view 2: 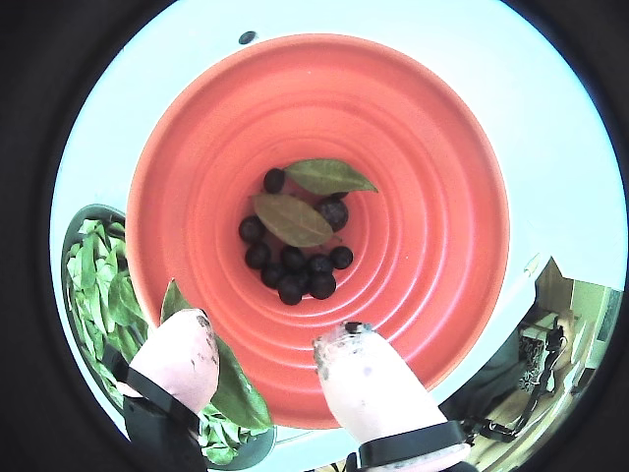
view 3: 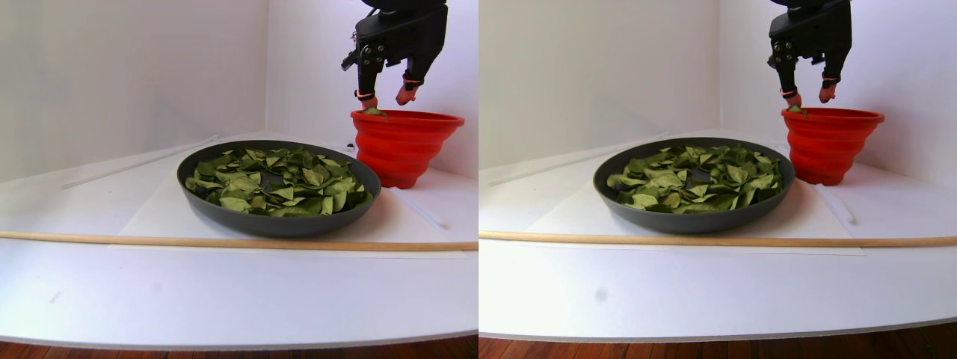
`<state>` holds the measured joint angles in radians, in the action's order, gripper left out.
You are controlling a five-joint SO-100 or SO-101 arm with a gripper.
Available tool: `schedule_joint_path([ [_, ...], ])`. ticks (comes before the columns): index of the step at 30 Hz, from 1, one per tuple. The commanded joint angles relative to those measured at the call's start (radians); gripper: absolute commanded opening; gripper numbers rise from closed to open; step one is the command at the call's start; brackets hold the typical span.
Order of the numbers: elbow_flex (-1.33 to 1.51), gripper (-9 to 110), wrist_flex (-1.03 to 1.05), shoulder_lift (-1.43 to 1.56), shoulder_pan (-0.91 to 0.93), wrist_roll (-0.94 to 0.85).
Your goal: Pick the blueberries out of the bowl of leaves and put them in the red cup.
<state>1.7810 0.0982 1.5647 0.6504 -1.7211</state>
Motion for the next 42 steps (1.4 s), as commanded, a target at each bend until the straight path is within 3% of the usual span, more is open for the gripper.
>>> schedule_joint_path([
  [1,-0.072,19,-0.028,0.061,0.034,0.008],
  [42,0.066,18,0.091,0.336,-0.106,0.110],
])
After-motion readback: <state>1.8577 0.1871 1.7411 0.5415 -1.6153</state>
